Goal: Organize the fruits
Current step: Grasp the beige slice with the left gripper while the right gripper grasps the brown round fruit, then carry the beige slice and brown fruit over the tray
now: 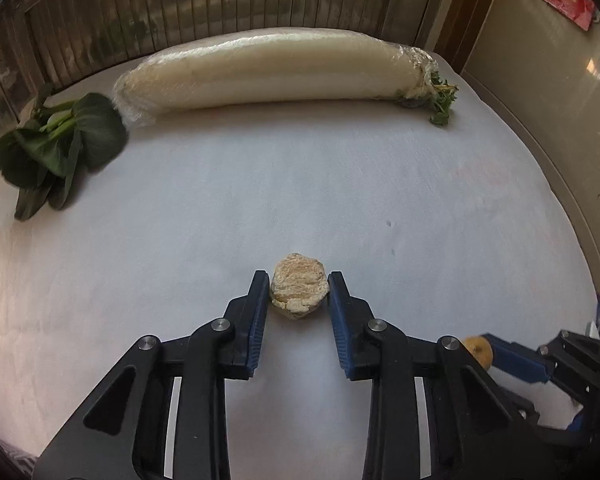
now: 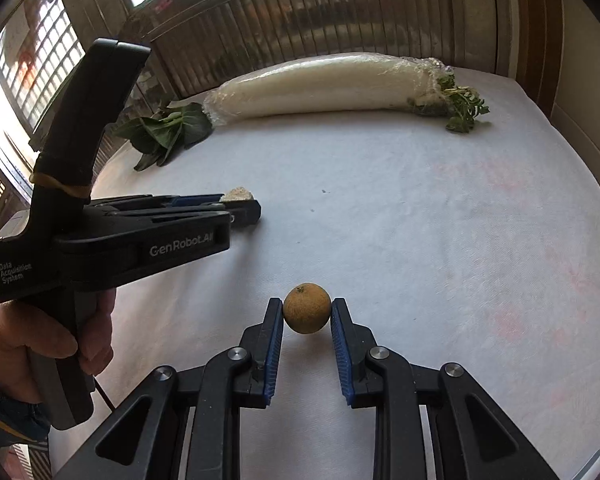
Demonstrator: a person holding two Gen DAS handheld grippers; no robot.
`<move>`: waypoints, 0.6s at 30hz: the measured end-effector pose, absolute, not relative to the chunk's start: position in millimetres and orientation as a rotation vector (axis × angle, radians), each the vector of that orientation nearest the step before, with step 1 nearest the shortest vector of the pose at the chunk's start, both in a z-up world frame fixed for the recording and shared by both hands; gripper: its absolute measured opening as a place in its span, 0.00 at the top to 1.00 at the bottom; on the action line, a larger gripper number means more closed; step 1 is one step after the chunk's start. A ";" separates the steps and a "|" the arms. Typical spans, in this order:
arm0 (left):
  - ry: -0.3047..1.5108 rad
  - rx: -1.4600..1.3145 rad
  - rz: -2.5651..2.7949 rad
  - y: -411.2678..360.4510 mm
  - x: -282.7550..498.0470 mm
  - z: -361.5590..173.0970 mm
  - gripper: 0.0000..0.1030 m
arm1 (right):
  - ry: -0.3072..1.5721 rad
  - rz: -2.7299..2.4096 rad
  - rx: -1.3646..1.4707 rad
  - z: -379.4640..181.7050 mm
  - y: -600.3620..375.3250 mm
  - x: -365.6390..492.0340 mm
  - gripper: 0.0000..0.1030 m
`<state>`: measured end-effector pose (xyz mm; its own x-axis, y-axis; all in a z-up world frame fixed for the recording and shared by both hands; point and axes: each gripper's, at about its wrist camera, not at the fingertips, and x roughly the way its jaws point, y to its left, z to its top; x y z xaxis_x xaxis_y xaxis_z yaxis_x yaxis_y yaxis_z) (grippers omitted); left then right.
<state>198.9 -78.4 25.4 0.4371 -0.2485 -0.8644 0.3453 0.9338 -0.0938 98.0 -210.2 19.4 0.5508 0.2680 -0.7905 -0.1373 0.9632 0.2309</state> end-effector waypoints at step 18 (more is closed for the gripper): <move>1.091 0.080 -0.231 24.4 57.3 51.4 0.72 | 0.983 0.378 0.164 31.0 -139.3 31.2 0.77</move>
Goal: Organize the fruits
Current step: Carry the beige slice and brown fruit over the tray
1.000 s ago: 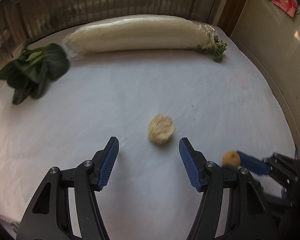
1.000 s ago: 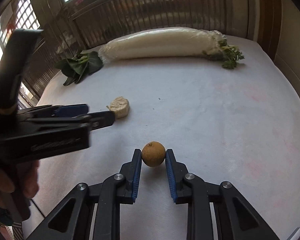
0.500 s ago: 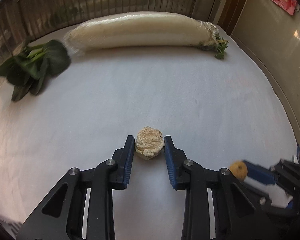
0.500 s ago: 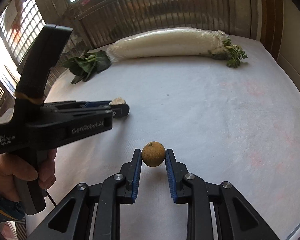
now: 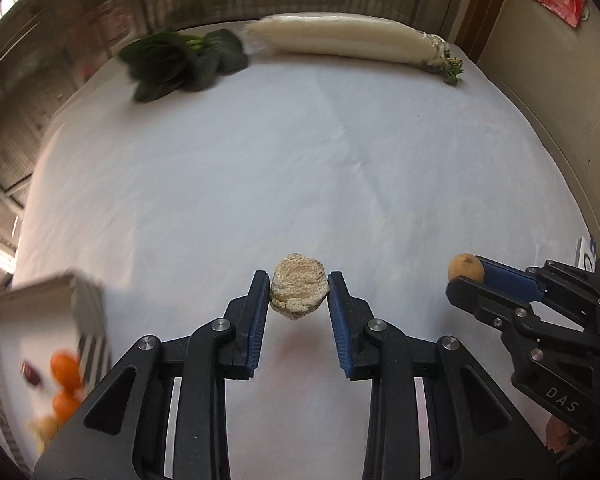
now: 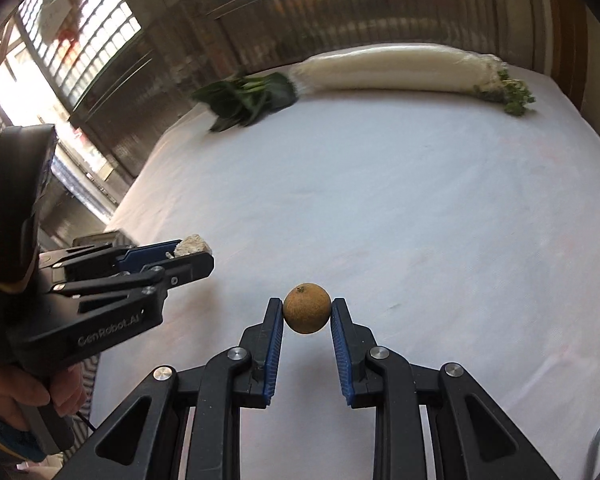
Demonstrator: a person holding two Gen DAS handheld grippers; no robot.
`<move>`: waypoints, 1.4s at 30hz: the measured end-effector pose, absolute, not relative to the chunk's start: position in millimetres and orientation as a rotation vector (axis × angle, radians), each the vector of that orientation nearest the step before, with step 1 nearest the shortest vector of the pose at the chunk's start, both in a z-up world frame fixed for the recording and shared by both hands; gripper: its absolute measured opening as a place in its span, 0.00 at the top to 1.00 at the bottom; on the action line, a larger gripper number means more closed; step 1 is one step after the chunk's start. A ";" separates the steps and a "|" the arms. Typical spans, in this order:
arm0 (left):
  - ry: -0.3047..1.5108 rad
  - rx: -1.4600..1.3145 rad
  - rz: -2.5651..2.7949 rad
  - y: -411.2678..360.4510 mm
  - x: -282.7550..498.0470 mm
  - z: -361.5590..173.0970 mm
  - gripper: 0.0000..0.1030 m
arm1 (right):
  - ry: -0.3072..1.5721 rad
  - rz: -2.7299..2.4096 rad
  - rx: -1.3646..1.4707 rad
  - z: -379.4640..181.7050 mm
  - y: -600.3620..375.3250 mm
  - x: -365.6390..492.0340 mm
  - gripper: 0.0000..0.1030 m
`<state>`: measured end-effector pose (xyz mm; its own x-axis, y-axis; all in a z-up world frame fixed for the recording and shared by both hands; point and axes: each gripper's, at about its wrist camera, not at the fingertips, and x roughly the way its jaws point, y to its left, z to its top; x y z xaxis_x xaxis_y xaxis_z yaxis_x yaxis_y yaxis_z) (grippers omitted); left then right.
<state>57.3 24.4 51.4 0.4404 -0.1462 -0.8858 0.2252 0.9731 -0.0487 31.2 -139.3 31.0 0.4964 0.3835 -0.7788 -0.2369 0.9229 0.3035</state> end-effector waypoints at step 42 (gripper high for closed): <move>1.108 -0.169 0.262 261.4 -107.5 54.6 0.72 | 1.027 0.955 -0.218 51.2 121.6 -70.1 0.77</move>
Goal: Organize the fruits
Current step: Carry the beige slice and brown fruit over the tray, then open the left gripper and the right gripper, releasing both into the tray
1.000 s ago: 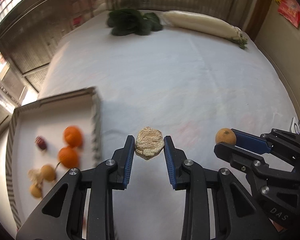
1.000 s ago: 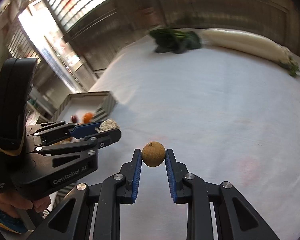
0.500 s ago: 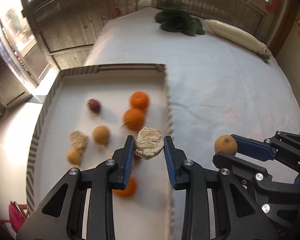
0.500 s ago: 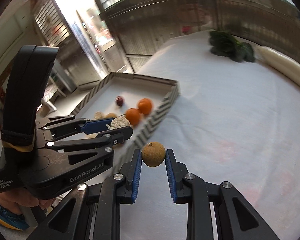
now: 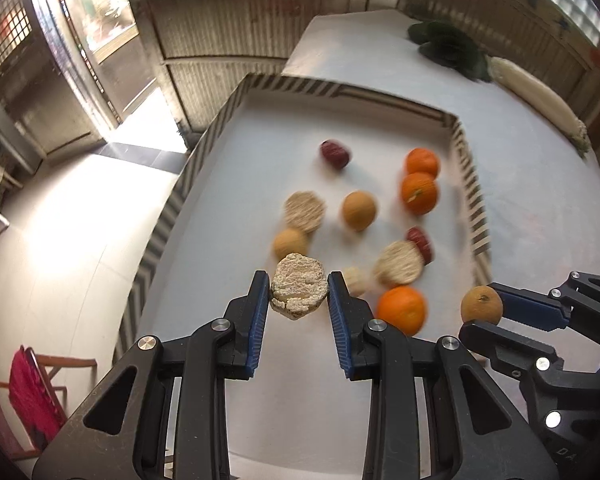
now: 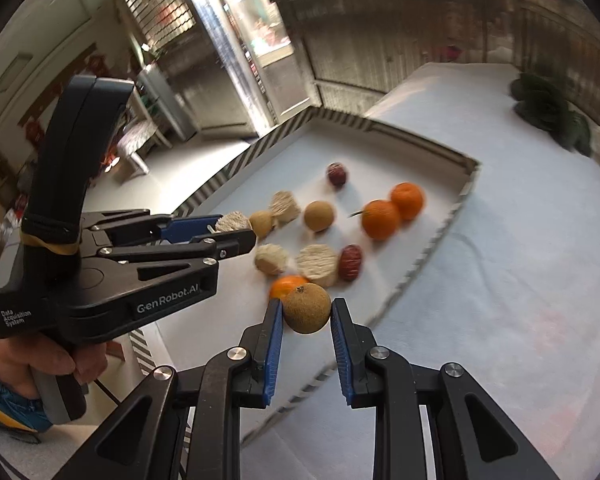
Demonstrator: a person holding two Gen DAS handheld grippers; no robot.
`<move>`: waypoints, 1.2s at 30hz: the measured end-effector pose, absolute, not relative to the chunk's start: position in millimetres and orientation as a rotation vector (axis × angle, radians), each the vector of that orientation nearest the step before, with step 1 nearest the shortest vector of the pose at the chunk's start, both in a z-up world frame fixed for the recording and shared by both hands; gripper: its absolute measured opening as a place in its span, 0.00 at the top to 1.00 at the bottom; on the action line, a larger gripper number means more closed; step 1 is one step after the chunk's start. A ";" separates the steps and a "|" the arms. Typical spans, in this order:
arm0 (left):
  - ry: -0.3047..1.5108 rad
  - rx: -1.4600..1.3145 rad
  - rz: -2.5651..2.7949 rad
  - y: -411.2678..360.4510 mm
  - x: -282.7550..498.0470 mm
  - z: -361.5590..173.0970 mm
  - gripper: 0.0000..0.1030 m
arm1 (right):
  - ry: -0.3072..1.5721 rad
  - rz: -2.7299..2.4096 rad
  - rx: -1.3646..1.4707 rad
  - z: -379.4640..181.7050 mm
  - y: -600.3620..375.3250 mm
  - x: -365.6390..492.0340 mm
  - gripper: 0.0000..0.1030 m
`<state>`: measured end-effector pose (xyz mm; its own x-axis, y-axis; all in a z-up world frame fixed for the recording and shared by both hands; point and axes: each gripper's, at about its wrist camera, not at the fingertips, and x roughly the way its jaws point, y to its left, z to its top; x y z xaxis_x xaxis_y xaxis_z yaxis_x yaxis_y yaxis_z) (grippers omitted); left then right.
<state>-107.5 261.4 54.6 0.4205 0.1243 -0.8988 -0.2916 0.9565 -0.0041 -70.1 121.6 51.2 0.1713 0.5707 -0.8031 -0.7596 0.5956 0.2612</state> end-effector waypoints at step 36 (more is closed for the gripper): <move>1.060 -0.155 0.346 257.0 -115.1 60.9 0.37 | 0.994 0.983 -0.331 47.3 138.7 -83.1 0.73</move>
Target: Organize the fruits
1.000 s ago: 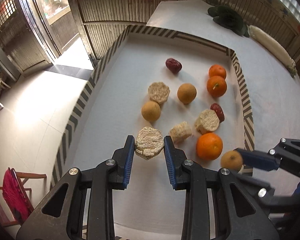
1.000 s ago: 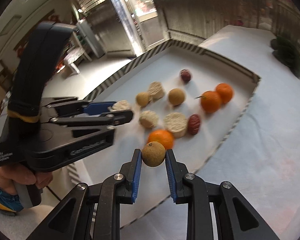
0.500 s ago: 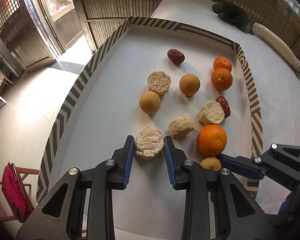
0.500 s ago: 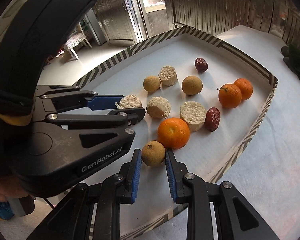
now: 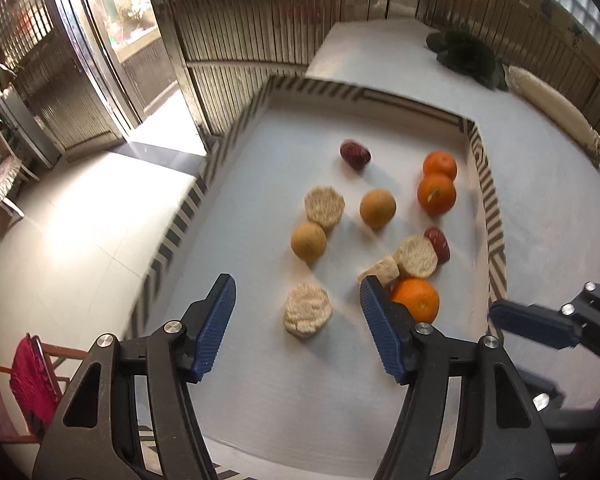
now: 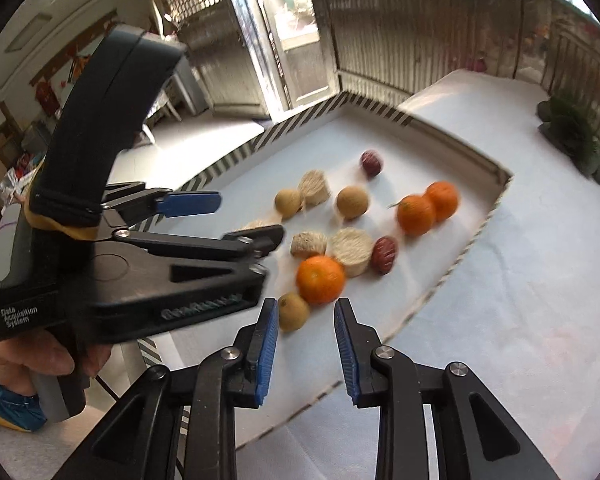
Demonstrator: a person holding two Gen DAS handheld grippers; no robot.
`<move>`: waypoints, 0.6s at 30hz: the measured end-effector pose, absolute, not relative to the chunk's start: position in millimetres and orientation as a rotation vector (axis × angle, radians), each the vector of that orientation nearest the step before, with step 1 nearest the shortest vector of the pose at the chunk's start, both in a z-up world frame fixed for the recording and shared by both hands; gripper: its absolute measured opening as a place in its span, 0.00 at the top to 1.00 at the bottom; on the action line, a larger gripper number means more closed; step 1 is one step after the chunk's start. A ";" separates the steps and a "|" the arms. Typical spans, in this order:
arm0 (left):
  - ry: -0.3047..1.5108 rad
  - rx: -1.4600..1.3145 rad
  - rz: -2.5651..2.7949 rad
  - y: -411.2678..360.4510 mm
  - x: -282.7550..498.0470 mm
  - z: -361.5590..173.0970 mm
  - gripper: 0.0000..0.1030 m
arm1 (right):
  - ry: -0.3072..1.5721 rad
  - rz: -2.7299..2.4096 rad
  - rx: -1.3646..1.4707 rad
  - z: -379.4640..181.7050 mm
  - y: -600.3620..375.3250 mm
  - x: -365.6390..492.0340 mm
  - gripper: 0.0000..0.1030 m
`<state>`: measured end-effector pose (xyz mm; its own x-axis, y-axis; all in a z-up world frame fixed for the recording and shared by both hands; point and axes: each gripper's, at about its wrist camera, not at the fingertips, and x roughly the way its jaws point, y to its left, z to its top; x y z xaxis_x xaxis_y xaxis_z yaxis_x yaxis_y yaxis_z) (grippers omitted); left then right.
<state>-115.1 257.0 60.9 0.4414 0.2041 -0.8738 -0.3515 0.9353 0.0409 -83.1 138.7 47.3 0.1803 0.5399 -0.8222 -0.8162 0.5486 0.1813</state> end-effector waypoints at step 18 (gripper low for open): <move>0.966 -0.135 0.347 242.7 -106.0 91.4 0.37 | 0.927 0.820 -0.186 68.9 114.5 -60.8 0.66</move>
<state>-106.0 242.7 91.4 0.5185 0.2291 -0.8238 -0.3479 0.9366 0.0415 -60.8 114.5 68.9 0.3292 0.5468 -0.7698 -0.6976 0.6903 0.1920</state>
